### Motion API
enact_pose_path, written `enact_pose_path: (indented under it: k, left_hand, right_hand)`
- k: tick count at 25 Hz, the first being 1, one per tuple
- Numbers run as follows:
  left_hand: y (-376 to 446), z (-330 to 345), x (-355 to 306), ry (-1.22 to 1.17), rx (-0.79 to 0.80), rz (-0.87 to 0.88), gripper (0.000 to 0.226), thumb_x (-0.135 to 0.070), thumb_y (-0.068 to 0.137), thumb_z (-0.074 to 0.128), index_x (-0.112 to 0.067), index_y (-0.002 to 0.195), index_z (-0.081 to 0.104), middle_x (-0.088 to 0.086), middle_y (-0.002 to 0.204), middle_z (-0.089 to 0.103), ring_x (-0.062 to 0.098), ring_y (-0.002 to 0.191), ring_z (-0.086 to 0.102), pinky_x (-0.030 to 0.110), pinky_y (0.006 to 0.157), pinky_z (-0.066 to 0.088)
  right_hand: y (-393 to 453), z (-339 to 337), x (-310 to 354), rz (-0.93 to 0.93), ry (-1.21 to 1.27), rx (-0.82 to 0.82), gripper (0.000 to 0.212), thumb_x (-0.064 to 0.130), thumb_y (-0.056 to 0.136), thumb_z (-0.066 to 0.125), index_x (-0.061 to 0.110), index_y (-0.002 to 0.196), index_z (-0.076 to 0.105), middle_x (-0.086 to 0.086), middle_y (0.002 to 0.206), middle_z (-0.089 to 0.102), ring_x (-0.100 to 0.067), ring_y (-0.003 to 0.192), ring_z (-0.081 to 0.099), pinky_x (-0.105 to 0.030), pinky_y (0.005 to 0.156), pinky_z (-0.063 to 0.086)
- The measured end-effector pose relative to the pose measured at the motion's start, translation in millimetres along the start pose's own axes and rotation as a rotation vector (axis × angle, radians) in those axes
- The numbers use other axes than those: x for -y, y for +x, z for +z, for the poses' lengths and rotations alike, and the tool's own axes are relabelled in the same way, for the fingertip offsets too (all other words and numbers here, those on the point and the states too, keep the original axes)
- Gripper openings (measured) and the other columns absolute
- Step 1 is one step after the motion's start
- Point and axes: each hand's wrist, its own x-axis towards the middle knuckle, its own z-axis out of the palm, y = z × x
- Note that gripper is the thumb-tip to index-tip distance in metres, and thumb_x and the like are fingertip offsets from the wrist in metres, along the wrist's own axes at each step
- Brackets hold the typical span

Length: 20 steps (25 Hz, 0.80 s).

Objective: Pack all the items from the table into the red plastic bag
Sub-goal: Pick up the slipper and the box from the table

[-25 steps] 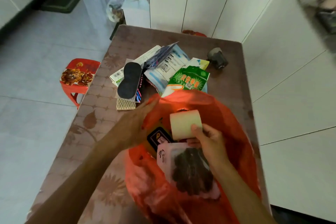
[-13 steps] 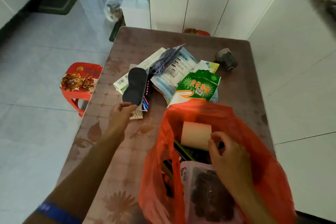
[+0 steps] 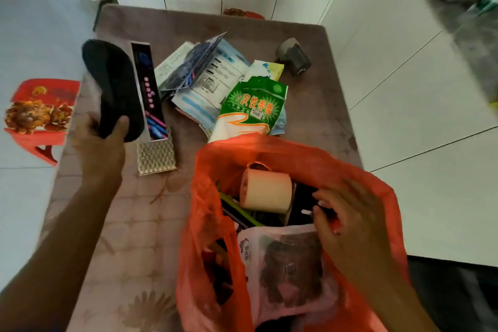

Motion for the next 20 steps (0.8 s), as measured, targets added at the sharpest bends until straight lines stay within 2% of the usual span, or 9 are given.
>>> enact_pose_path:
  k: [3,6,8,10,12,14,16,18,20]
  left_hand:
    - [-69,-36,-89,-0.219,0.435,0.205,0.028,-0.007,0.078,0.075,-0.027,0.094,0.065,-0.009,0.092,0.074,0.003,0.088,0.07,0.02,0.078,0.058]
    - [-137,-19,-125,0.183,1.106,0.322,0.034,-0.018,0.073,0.079,-0.029,0.101,0.061,0.002,0.095,0.07,0.014,0.092,0.069,0.03,0.075,0.058]
    - [-172,11,-122,0.641,1.291,0.412,0.033,-0.026,0.082,0.069,-0.035,0.111,0.056,-0.006,0.109,0.066,0.016,0.104,0.064,0.029,0.079,0.049]
    - [-189,37,-110,1.035,1.272,0.479,0.042,-0.033,0.088,0.062,-0.026,0.128,0.052,0.002,0.127,0.061,0.023,0.118,0.057,0.029,0.088,0.044]
    - [-196,44,-109,1.298,1.092,0.569,0.053,-0.042,0.088,0.06,-0.023,0.136,0.047,0.006,0.135,0.057,0.027,0.124,0.054,0.035,0.098,0.044]
    - [-193,42,-119,1.015,0.961,0.529,0.046,-0.041,0.087,0.063,-0.026,0.129,0.055,0.001,0.121,0.067,0.02,0.106,0.065,0.038,0.089,0.052]
    - [-182,33,-135,0.374,0.966,0.223,0.029,-0.03,0.086,0.069,-0.018,0.113,0.065,0.002,0.094,0.075,0.015,0.071,0.071,0.03,0.059,0.056]
    - [-153,27,-134,0.039,0.799,0.006,0.023,-0.02,0.087,0.066,-0.008,0.107,0.068,0.004,0.081,0.076,0.014,0.053,0.065,0.022,0.042,0.041]
    - [-114,24,-104,0.029,0.57,-0.125,0.017,-0.013,0.088,0.065,-0.004,0.103,0.068,0.005,0.079,0.075,0.014,0.057,0.062,0.024,0.048,0.041]
  right_hand:
    - [14,-17,-31,-0.171,-0.348,0.17,0.056,0.04,0.069,0.07,0.03,0.123,0.058,-0.01,0.144,0.05,-0.042,0.142,0.031,-0.061,0.115,0.002]
    - [29,-31,-67,-0.314,-0.525,0.305,0.072,0.02,0.048,0.085,0.021,0.118,0.067,-0.021,0.126,0.063,-0.049,0.126,0.049,-0.077,0.104,0.018]
    - [43,-57,-79,-0.306,-0.676,0.423,0.059,0.012,0.062,0.068,0.017,0.121,0.064,-0.014,0.116,0.07,-0.043,0.112,0.062,-0.069,0.101,0.033]
    - [59,-78,-90,-0.248,-0.753,0.505,0.038,0.026,0.081,0.051,0.025,0.118,0.06,0.0,0.113,0.069,-0.027,0.104,0.064,-0.045,0.102,0.034]
    - [70,-101,-92,-0.182,-0.535,0.419,0.028,0.038,0.077,0.035,0.034,0.087,0.06,0.007,0.089,0.069,-0.013,0.079,0.064,-0.035,0.093,0.039]
    - [78,-123,-92,-0.08,0.154,0.333,0.02,0.026,0.071,0.045,0.039,0.08,0.057,0.011,0.079,0.068,-0.002,0.073,0.062,-0.025,0.081,0.047]
    - [80,-139,-75,-0.1,0.693,0.579,0.047,0.016,0.064,0.054,0.036,0.105,0.061,0.016,0.103,0.068,-0.002,0.094,0.065,-0.018,0.077,0.051]
    - [93,-125,-41,-0.167,0.875,0.851,0.062,0.012,0.064,0.056,0.023,0.125,0.058,0.007,0.125,0.063,-0.012,0.107,0.065,-0.027,0.085,0.054]
    - [104,-99,-13,-0.209,0.857,1.134,0.054,0.004,0.072,0.061,0.009,0.125,0.06,-0.008,0.126,0.064,-0.019,0.117,0.061,-0.045,0.102,0.046]
